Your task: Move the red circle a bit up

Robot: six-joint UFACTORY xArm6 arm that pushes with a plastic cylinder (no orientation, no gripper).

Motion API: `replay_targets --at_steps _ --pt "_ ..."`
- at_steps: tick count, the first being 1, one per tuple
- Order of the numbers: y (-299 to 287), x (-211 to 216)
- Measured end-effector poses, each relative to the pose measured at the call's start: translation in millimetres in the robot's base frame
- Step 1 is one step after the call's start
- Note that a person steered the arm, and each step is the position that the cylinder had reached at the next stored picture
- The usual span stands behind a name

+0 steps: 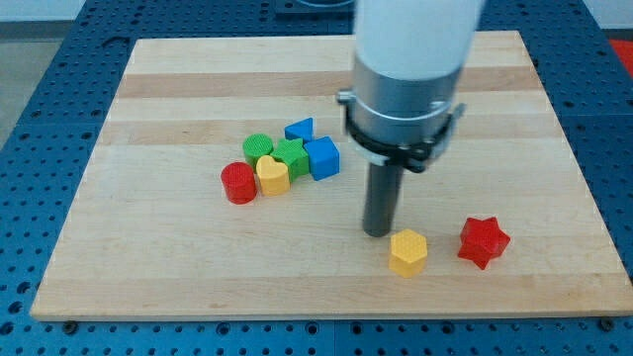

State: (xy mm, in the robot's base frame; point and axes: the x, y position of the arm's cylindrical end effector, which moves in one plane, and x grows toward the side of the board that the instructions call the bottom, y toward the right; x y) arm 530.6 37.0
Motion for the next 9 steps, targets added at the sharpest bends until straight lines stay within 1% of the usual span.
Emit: replay_targets --at_steps 2,3,7,9 --pt "-62 -2" --pt "-79 -2" --pt "-134 -2" --pt "-142 2"
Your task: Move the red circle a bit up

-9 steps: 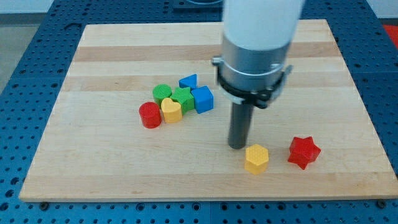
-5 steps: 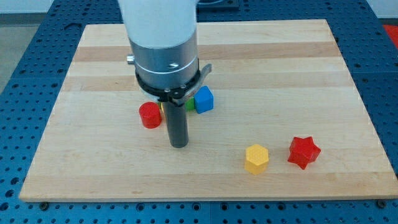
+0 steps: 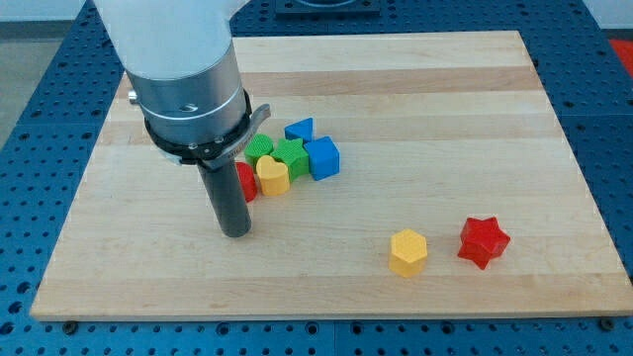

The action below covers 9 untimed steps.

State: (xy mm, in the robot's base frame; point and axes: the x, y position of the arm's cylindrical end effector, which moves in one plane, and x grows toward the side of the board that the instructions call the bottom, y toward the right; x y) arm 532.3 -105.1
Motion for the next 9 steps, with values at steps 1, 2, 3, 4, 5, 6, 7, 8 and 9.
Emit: replay_targets --at_steps 1,2,3,4,5,6,7,8,9 --pt "0 3" --pt "0 5" --pt "0 6" --pt "0 6" --pt "0 5" --pt "0 -21" --pt "0 -31" --pt "0 -31" --pt "0 -31"
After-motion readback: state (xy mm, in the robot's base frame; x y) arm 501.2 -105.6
